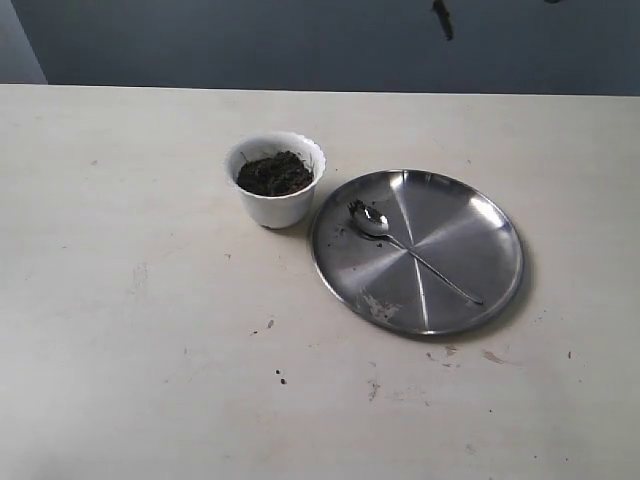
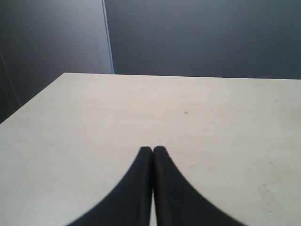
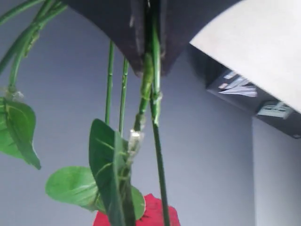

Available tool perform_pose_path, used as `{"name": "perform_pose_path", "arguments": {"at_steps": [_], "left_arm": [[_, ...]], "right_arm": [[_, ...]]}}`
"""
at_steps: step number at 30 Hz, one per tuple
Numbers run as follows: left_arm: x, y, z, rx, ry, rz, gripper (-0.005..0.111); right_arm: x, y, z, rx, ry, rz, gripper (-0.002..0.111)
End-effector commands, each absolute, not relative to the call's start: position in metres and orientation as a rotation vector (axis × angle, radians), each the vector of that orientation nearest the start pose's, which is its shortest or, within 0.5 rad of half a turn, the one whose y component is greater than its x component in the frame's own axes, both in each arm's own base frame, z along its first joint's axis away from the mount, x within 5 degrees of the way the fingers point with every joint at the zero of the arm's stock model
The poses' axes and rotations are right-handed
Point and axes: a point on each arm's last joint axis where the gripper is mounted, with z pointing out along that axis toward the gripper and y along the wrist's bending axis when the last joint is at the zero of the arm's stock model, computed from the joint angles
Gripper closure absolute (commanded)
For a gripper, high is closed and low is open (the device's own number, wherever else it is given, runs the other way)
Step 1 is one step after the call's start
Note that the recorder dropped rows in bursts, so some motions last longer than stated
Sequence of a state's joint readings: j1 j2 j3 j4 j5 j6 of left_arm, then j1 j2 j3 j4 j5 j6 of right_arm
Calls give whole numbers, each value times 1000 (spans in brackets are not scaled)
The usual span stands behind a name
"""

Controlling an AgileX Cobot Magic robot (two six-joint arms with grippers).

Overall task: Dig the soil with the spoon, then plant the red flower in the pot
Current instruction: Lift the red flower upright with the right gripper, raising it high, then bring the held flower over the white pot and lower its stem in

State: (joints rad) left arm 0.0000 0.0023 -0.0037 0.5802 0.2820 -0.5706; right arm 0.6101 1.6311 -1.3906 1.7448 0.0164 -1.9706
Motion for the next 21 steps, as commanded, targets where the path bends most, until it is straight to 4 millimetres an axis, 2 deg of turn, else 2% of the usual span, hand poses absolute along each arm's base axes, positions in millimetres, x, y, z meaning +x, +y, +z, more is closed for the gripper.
{"name": "perform_pose_path", "arguments": {"at_steps": [1, 5, 9, 16, 21], "left_arm": [[54, 14, 192, -125, 1719, 126, 106], [54, 14, 192, -125, 1719, 126, 106], [54, 14, 192, -125, 1719, 126, 106], [54, 14, 192, -125, 1719, 126, 106], [54, 14, 192, -125, 1719, 126, 106]], "right_arm": [[315, 233, 353, -891, 1523, 445, 109], [310, 230, 329, -967, 1555, 398, 109], [312, 222, 315, -940, 1629, 314, 109], [319, 213, 313, -891, 1678, 176, 109], [316, 216, 312, -894, 1689, 78, 109]]}}
